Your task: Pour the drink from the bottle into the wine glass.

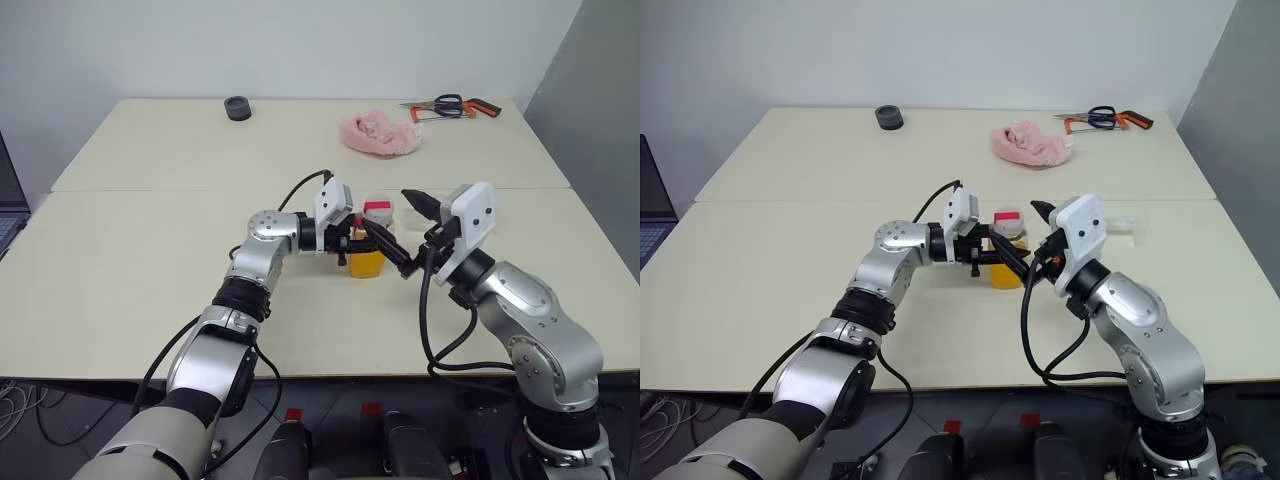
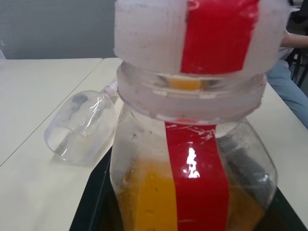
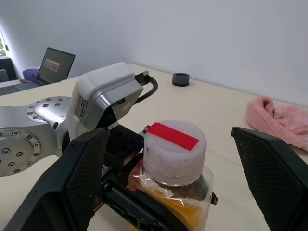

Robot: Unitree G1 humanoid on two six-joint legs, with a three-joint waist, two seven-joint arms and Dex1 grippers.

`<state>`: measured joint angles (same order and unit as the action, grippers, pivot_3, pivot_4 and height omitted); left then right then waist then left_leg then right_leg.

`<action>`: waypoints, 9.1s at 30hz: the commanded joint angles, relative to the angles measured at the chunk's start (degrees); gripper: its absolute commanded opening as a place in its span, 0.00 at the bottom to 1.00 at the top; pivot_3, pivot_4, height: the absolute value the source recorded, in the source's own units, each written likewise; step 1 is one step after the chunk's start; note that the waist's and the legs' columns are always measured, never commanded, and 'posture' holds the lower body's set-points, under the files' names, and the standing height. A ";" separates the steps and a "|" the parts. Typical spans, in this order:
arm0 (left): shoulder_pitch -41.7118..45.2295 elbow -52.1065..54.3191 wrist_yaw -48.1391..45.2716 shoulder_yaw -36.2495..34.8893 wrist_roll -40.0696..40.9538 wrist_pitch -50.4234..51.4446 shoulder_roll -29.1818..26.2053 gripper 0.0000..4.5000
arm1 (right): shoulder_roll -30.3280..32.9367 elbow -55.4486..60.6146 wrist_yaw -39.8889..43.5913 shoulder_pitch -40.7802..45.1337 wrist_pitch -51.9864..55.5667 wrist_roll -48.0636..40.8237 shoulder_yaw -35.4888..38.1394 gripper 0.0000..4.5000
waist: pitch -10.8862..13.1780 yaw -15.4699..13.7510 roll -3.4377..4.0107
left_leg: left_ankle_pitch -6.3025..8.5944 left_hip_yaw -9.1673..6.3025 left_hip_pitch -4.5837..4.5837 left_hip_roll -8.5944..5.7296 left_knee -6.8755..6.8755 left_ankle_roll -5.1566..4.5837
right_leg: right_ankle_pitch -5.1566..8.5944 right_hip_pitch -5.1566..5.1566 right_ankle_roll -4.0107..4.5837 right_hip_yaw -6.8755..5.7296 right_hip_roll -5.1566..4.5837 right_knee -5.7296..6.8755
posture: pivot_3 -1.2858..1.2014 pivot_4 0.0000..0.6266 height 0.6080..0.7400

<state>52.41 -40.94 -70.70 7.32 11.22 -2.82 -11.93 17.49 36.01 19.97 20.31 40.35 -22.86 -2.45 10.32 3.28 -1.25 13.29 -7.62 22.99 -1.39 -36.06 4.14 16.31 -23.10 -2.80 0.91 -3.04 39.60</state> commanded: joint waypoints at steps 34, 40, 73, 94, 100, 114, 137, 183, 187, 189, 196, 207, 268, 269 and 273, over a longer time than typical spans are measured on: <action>0.09 3.28 -0.06 -0.92 0.99 -0.76 0.09 0.38 | 0.40 -5.34 1.77 4.52 -1.99 -0.50 -0.49 0.89 | 0.00 0.03 0.00 | 0.00 0.00 0.00 0.00 0.00 0.00 | 0.00 0.00 0.00 0.00 0.00 0.00 | 0.52 0.24 1.00; -0.40 3.99 -0.07 -0.88 1.04 -0.47 -0.04 0.38 | 0.43 -5.53 1.89 4.64 -2.31 -0.28 -1.03 0.89 | 0.00 0.03 0.00 | 0.00 0.00 0.00 0.00 0.00 0.00 | 0.00 0.00 0.00 0.01 0.00 0.00 | 0.52 0.24 1.00; -0.10 4.00 -0.22 -1.00 1.12 -0.27 0.01 0.38 | -2.46 -6.98 -0.25 2.75 -6.00 2.71 -2.41 0.72 | 0.00 0.05 0.00 | 0.00 0.00 0.00 0.00 0.00 0.00 | 0.00 -0.01 0.00 0.00 0.00 0.00 | 0.52 0.24 1.00; -0.38 4.38 -0.13 -1.07 1.17 -0.04 -0.08 0.37 | -4.07 -5.15 0.09 0.15 -6.76 -2.81 1.39 0.41 | 0.00 0.03 0.00 | 0.00 0.00 0.00 0.00 0.01 0.00 | 0.00 -0.01 0.00 0.01 0.00 0.00 | 0.52 0.24 1.00; -0.17 4.29 -0.13 -1.12 1.18 -0.05 -0.13 0.37 | -2.13 -4.80 -0.60 -0.27 -10.62 0.58 1.93 0.41 | 0.00 0.04 0.00 | 0.00 0.01 0.00 0.00 0.01 0.00 | 0.00 -0.01 0.00 0.01 0.00 0.00 | 0.52 0.24 1.00; -0.02 5.03 0.32 -1.80 1.63 0.20 -0.19 0.37 | 3.10 -0.78 -1.53 -8.10 -12.20 1.88 9.95 0.38 | 0.00 -0.12 0.00 | 0.00 0.02 0.01 -0.02 0.01 0.00 | 0.00 0.01 0.00 0.01 -0.01 -0.04 | 0.52 0.24 1.00; 0.06 4.34 2.40 -3.48 1.71 -0.05 -0.74 0.37 | 2.60 -17.26 -1.85 -25.88 -20.39 7.48 14.45 1.00 | 0.00 -0.02 0.01 | 0.00 0.10 -0.08 0.01 0.01 -0.01 | 0.00 0.03 -0.01 0.09 0.02 0.08 | 0.52 0.24 1.00; 3.71 -26.05 42.38 -20.40 -1.67 -11.47 -12.93 0.96 | -5.54 -23.96 7.47 16.13 -2.34 9.42 -13.36 1.00 | -0.05 0.30 -0.13 | -0.02 -0.04 -0.05 -0.02 -0.02 0.03 | -0.01 -0.11 0.01 -0.03 -0.01 0.26 | 0.52 0.24 1.00; 3.18 -25.22 42.14 -20.25 -2.08 -12.02 -13.13 0.99 | -5.77 -23.15 7.18 15.67 -1.87 9.39 -13.25 1.00 | -0.05 0.28 -0.13 | -0.01 -0.03 -0.05 -0.02 -0.03 0.02 | -0.01 -0.11 0.01 -0.03 -0.02 0.26 | 0.52 0.24 1.00; 2.87 -24.83 42.17 -20.04 -2.42 -12.38 -13.21 0.99 | -5.79 -22.81 7.08 15.43 -1.69 9.37 -13.17 1.00 | -0.05 0.28 -0.13 | -0.01 -0.03 -0.05 -0.02 -0.03 0.02 | -0.01 -0.11 0.01 -0.03 -0.01 0.26 | 0.52 0.24 1.00; -0.70 -20.96 42.69 -19.70 -3.38 -13.74 -13.42 0.99 | -5.38 -20.34 6.69 13.35 -0.08 8.75 -12.40 1.00 | -0.05 0.29 -0.13 | -0.01 -0.04 -0.05 -0.02 -0.02 0.03 | -0.01 -0.12 0.01 -0.02 -0.01 0.26 | 0.52 0.24 1.00; -8.93 -9.93 42.47 -20.02 -2.46 -11.14 -12.53 0.99 | -3.54 -15.28 7.06 9.05 2.59 7.74 -11.07 1.00 | -0.05 0.25 -0.13 | -0.01 -0.04 -0.05 -0.01 -0.02 0.02 | -0.01 -0.12 0.01 -0.01 -0.02 0.26 | 0.52 0.24 1.00; -19.87 33.64 5.96 0.23 5.61 15.68 -16.58 1.00 | 17.05 -95.53 -20.29 33.15 -49.05 66.35 -26.08 0.92 | -0.05 0.17 -0.13 | -0.06 0.28 -0.11 0.06 0.03 0.11 | -0.01 -0.01 0.04 0.22 0.00 0.03 | 0.52 0.24 1.00; -19.93 33.65 6.09 0.12 5.59 15.65 -16.63 1.00 | 16.86 -95.85 -20.17 33.19 -49.12 66.05 -25.95 0.86 | -0.05 0.17 -0.13 | -0.06 0.28 -0.11 0.05 0.03 0.11 | -0.01 -0.01 0.04 0.23 0.00 0.03 | 0.52 0.24 1.00; -20.52 33.96 6.47 -0.12 5.72 15.62 -16.94 1.00 | 16.62 -95.56 -20.12 32.47 -49.21 65.57 -25.53 0.55 | -0.05 0.18 -0.13 | -0.06 0.28 -0.11 0.05 0.03 0.11 | -0.01 -0.01 0.04 0.24 0.00 0.04 | 0.52 0.24 1.00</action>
<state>31.60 -8.93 -64.37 8.18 16.60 13.30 -28.58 33.73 -59.96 0.11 52.64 -8.52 42.94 -28.23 10.26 3.47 -1.37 13.23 -7.34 22.88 -1.34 -36.02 4.25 16.31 -23.11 -2.76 1.14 -3.04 39.64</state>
